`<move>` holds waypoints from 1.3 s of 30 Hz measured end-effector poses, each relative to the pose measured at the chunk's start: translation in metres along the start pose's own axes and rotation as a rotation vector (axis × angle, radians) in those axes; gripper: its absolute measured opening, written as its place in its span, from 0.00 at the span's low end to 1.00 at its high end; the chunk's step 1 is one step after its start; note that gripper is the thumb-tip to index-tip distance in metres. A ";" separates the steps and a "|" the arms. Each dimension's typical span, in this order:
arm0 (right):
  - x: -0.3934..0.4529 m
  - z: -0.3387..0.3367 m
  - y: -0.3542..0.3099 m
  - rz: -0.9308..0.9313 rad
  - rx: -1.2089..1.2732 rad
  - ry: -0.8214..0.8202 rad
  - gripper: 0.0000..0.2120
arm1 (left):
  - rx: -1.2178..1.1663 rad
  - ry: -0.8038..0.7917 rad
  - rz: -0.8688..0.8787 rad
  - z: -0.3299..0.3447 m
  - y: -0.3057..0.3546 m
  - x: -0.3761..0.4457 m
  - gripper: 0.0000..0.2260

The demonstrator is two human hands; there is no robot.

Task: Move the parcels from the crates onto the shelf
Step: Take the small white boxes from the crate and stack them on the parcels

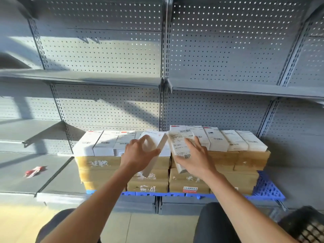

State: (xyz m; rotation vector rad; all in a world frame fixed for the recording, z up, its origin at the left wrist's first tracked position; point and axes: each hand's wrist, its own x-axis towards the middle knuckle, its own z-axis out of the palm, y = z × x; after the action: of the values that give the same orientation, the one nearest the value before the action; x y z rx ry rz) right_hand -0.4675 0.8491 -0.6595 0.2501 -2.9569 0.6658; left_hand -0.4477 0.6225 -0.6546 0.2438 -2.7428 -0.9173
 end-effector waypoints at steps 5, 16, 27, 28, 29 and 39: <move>0.017 0.019 -0.049 -0.070 0.020 -0.035 0.42 | 0.000 0.052 -0.055 -0.031 -0.047 0.001 0.35; 0.043 0.056 -0.117 -0.208 0.056 -0.119 0.41 | -0.051 0.137 -0.142 -0.064 -0.108 -0.001 0.34; 0.098 0.126 -0.156 -0.244 0.075 -0.170 0.42 | -0.105 0.233 -0.233 -0.082 -0.174 0.039 0.36; 0.107 0.134 -0.161 -0.246 0.060 -0.173 0.42 | -0.104 0.238 -0.232 -0.082 -0.181 0.048 0.34; 0.116 0.140 -0.166 -0.241 0.054 -0.178 0.42 | -0.103 0.246 -0.225 -0.081 -0.188 0.058 0.32; 0.191 0.184 -0.188 -0.144 0.039 -0.161 0.41 | 0.080 0.238 -0.221 -0.066 -0.228 0.144 0.35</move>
State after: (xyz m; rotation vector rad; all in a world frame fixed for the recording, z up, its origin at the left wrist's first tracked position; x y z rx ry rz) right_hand -0.6321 0.5752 -0.7214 0.5392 -3.0407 0.7158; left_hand -0.5486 0.3723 -0.7177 0.6384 -2.5688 -0.7735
